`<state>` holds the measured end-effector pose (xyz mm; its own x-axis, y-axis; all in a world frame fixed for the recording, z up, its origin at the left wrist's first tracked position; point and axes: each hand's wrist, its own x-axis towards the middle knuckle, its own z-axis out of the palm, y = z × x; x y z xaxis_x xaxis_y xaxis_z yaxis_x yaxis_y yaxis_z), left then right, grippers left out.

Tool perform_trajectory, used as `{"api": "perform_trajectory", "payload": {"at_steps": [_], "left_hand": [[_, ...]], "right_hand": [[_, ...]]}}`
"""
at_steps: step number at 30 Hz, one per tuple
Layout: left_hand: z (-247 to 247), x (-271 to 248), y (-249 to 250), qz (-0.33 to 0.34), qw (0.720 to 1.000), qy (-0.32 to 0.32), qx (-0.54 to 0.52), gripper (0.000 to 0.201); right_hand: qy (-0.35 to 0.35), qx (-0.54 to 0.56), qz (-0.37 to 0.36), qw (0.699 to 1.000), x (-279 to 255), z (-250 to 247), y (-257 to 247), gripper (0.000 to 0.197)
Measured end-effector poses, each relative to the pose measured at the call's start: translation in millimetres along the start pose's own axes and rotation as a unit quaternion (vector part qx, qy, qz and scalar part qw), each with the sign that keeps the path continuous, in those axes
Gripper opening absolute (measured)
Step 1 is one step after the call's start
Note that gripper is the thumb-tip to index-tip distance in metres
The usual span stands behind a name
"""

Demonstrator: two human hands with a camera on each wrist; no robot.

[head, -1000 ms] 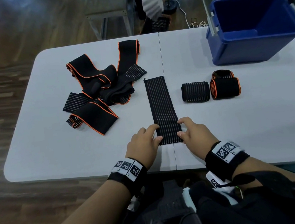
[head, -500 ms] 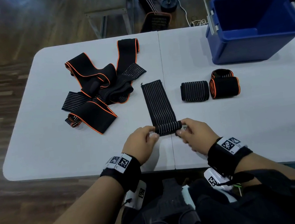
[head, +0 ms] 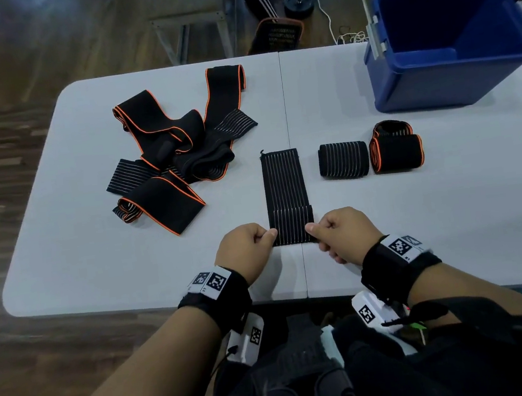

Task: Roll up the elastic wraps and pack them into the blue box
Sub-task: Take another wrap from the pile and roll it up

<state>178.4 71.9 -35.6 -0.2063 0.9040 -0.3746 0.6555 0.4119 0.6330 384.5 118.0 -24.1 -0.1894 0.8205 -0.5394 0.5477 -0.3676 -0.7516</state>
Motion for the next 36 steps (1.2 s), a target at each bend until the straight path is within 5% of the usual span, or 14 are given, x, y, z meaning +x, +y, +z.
{"api": "perform_trajectory", "payload": {"at_steps": [6,15,24,27,31,36], "left_hand": [[3.9,-3.0,1.7,0.042,0.999,0.027,-0.013,0.021],[12.2,-11.7,-1.0,0.098,0.992,0.05,0.059,0.041],[8.6,-22.1,10.0,0.085,0.977,-0.007,0.196,0.062],[7.9,-20.9,8.2,0.08,0.981,-0.006,0.177,0.058],[8.5,-11.3,6.2,0.051,0.991,-0.013,0.124,0.035],[6.4,-7.5,11.1,0.038,0.996,-0.007,0.08,0.029]], "right_hand": [[0.027,-0.041,-0.029,0.998,2.0,2.1,-2.8,0.022],[0.024,-0.142,-0.153,0.978,0.1,4.9,-2.5,0.034],[-0.025,-0.274,-0.146,0.95,4.8,-5.5,2.0,0.079],[-0.017,-0.244,-0.135,0.96,6.0,-6.4,0.0,0.069],[-0.014,-0.066,-0.075,0.995,0.2,-7.4,-4.7,0.014],[0.036,-0.093,-0.057,0.993,-3.3,-8.5,-11.5,0.022]]}}
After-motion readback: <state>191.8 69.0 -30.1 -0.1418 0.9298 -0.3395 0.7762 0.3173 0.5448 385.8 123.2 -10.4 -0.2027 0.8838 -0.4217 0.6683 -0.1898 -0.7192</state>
